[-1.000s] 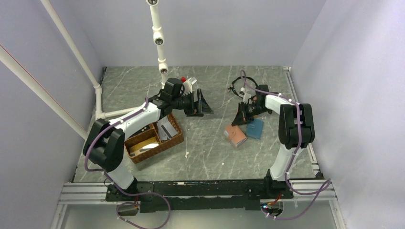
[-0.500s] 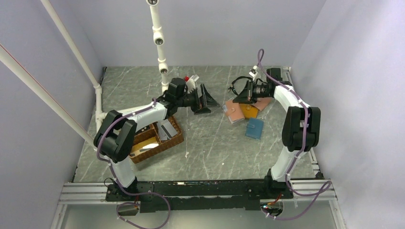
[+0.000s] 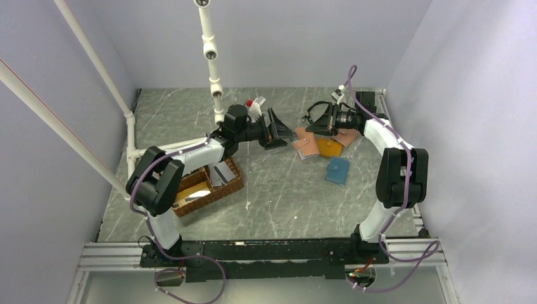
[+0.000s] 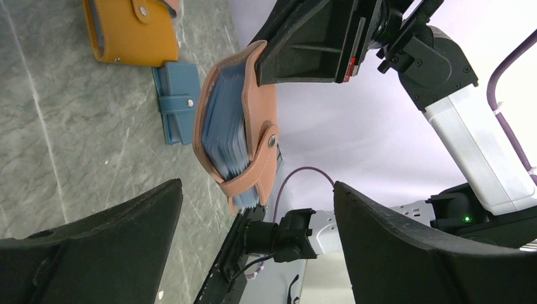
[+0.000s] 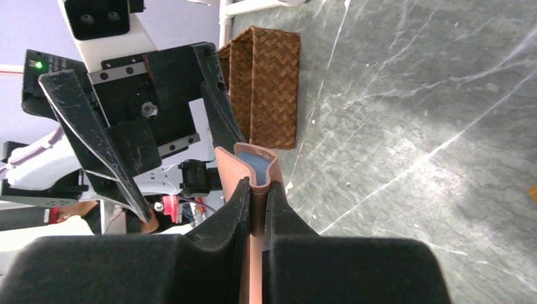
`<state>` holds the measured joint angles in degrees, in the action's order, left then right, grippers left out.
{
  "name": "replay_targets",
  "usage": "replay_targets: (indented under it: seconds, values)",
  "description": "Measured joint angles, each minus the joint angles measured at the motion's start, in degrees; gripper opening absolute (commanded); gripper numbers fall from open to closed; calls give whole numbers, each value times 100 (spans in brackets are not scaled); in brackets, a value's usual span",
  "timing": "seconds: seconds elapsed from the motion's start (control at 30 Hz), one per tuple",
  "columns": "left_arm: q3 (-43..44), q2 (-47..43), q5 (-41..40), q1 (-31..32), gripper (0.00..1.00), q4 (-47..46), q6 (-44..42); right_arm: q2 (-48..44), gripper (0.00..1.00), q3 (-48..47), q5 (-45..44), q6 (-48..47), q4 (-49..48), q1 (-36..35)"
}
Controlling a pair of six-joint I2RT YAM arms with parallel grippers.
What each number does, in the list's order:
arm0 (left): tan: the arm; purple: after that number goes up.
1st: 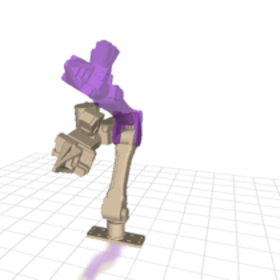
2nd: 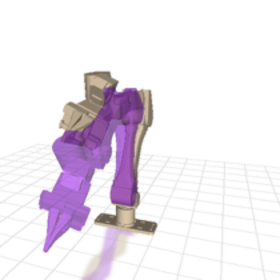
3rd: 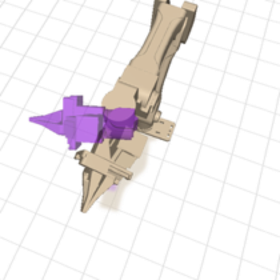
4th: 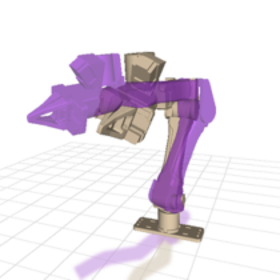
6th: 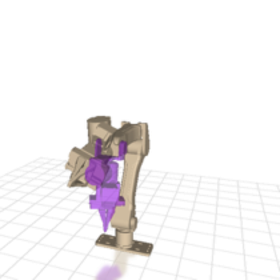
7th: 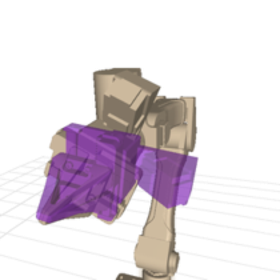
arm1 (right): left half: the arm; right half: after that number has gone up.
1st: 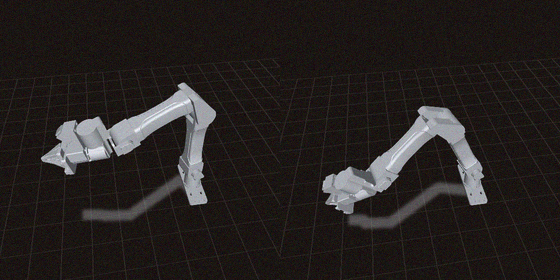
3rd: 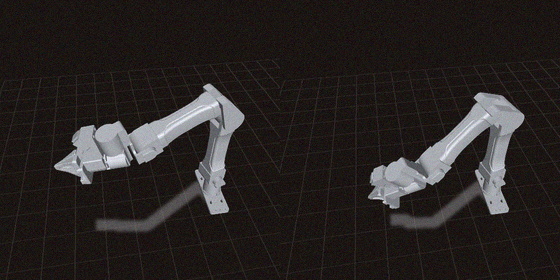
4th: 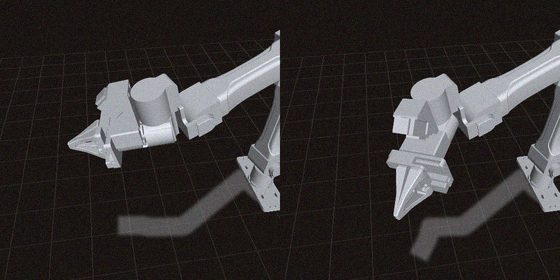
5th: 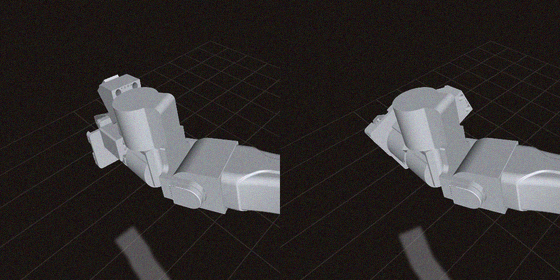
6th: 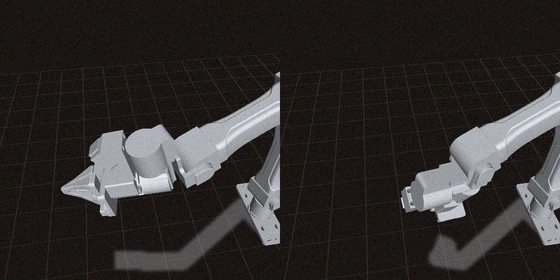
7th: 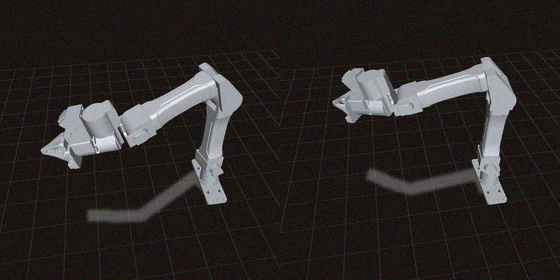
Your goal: Take the credit cards out of the card holder
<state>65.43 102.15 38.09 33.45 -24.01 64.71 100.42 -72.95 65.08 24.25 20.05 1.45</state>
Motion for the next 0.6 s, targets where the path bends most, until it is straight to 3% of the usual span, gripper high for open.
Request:
replay_targets:
  seconds: [0.37, 0.6]
  values:
    - [50, 234, -79, 142, 82, 4, 122, -146, 0, 341, 299, 568, -667, -52]
    - [105, 238, -216, 157, 67, 85, 125, -297, 0, 424, 361, 605, -811, -144]
